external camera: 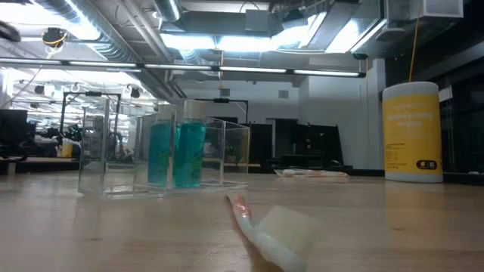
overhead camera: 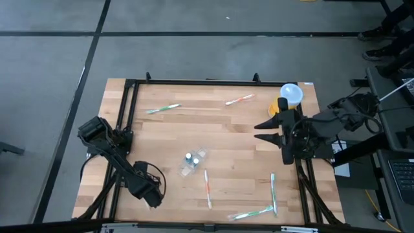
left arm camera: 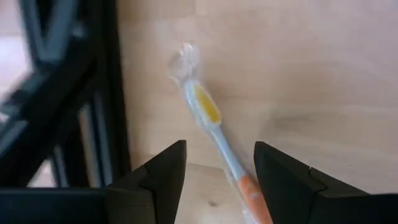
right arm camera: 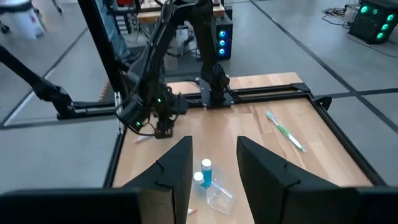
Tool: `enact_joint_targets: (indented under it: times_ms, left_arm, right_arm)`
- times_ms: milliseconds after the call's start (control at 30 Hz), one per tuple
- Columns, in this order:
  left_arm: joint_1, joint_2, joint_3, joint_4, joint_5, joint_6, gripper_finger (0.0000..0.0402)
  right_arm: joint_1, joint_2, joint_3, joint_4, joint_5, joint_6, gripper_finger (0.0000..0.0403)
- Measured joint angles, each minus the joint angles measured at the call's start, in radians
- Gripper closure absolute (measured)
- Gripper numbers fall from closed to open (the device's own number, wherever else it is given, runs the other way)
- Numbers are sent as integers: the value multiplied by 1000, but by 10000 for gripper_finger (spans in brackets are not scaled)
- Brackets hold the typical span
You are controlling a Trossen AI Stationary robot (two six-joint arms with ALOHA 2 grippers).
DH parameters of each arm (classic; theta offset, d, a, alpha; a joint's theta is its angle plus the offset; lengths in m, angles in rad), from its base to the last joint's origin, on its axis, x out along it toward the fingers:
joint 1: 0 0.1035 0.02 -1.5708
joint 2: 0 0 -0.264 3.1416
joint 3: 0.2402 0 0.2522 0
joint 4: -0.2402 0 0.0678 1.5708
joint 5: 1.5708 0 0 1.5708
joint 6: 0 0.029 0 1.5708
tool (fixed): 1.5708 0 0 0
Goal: Pick & Place toothbrushing station
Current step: Put the bottom left orange toothbrush into the transparent organizer
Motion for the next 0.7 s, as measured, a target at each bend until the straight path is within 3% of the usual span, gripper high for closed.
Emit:
enact_joint_targets:
  times_ms: [133, 267, 567, 700]
  left_arm:
    - [3, -9, -52, 106, -3, -1, 215]
    - [13, -7, -59, 105, -10, 8, 232]
    - [9, -9, -57, 121, -64, 41, 383]
    - [3, -13, -36, 100, -169, 70, 393]
  right_arm:
    - [0, -13, 1, 5, 0, 25, 275]
    - [0, -15, 1, 23, 0, 29, 275]
    - [0, -15, 1, 27, 8, 23, 275]
    - [0, -15, 1, 27, 21, 21, 275]
